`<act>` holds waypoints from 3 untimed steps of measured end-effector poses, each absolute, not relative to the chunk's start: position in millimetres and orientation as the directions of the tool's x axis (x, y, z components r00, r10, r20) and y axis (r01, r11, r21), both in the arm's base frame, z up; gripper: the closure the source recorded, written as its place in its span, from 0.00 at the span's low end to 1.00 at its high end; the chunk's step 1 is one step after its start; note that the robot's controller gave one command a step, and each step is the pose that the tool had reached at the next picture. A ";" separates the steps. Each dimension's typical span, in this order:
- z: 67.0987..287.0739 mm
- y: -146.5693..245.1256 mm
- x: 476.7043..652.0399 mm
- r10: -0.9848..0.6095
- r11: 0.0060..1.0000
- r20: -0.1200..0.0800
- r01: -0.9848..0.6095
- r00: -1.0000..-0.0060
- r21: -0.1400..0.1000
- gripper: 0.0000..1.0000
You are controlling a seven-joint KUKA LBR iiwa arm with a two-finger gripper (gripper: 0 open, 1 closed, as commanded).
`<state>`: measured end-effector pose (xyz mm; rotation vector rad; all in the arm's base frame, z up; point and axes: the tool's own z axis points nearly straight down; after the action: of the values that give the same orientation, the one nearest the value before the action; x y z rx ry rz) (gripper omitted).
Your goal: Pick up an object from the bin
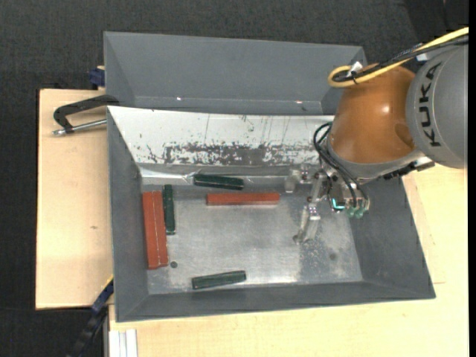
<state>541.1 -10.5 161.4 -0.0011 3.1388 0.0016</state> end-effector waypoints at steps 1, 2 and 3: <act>117.2 2.6 572.8 0.027 1.000 -0.014 0.027 -1.000 0.001 0.00; 73.9 8.5 583.1 0.006 1.000 0.000 0.006 -1.000 0.002 0.00; 71.1 20.0 601.9 -0.096 0.995 -0.006 -0.096 -0.995 0.001 1.00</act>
Offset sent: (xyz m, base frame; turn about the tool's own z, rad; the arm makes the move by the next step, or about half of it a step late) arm 0.0395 0.0239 -0.0542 -0.1147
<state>601.9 20.0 71.1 -0.1512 3.1325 0.0021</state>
